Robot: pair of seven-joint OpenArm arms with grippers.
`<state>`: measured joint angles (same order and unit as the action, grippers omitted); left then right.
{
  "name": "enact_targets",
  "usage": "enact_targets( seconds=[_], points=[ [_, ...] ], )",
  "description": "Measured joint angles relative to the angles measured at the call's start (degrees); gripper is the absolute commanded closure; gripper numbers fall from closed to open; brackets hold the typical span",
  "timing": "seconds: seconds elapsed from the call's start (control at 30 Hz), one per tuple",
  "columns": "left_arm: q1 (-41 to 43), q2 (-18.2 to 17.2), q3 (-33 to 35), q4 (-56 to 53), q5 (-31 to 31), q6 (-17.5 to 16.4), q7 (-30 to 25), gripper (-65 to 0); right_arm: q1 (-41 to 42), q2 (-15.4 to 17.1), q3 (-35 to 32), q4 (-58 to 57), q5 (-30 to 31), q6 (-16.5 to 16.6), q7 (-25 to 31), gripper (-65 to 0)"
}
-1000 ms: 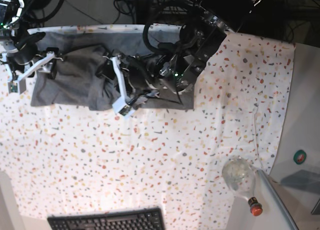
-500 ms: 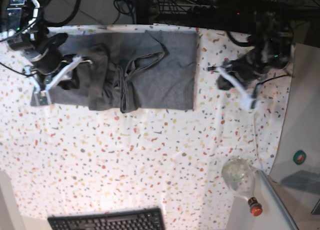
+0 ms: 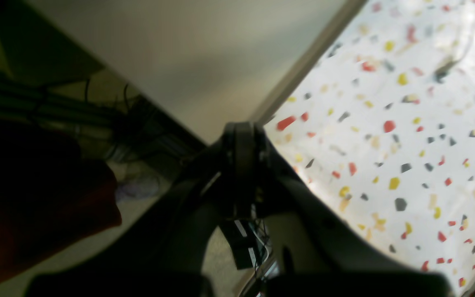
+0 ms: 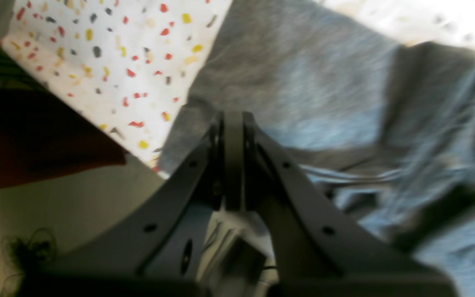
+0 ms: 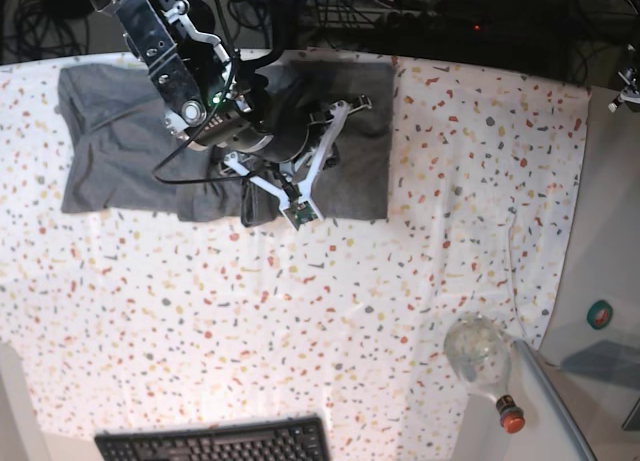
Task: Layout the t-shirt on the table in an organized manner, then fold the t-shirt properly
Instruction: 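Fold the other shirt end with the right gripper over the folded half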
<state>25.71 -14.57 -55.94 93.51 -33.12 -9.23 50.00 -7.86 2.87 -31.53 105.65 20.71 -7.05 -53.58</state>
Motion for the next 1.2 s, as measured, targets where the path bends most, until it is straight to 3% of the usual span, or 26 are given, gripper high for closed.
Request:
enact_targets(
  seconds=[0.13, 0.27, 0.5, 0.63, 0.77, 0.93, 1.0, 1.1, 1.2],
  points=[
    [-0.37, 0.11, 0.28, -2.62, 0.04, -0.15, 0.02, 0.0, -0.52, 0.59, 0.68, -6.49, -0.63, -1.9, -0.48, 0.0],
    [-0.66, 0.11, 0.31, -3.41, 0.04, -0.15, 0.13, 0.0, -2.54, 1.22, 5.46, -8.98, -1.22, -1.97, 2.16, 0.0],
    [-0.74, -0.17, 0.31, -3.45, 0.04, -0.13, 0.13, 0.0, -8.9, 7.41, 14.27, -8.9, -0.72, -1.95, 2.21, 0.0],
    [-0.72, -0.15, 0.24, -3.5, 0.02, -0.15, 0.11, 0.0, -14.51, 9.44, 19.76, -2.43, -1.03, -2.1, 2.05, 0.0],
    [-0.76, -0.22, 0.26, -3.54, 0.04, -0.15, 0.11, 0.0, -16.57, 8.72, 20.13, 6.34, -0.33, -1.86, 1.68, 0.0],
    [-0.81, -0.07, 0.26, -3.54, 0.07, -0.13, -0.02, 0.0, -8.31, 8.66, 8.68, 4.92, -0.28, -1.97, 1.7, 0.0],
    [-0.83, 0.04, 0.33, -3.56, 0.07, -0.15, 0.04, 0.0, -2.8, 6.93, 4.94, 2.49, -0.2, -1.81, 1.75, 0.0],
    [-0.79, 0.02, 0.22, -3.56, 0.07, -0.15, -0.04, 0.0, 6.01, 3.56, 3.87, -5.84, -0.04, -1.29, 2.84, 0.0],
    [-0.46, 0.09, 0.0, -3.56, 0.07, -0.15, -0.04, 0.0, 11.06, 2.8, 4.31, -14.84, -0.85, -1.84, 2.54, 0.0]
  ],
)
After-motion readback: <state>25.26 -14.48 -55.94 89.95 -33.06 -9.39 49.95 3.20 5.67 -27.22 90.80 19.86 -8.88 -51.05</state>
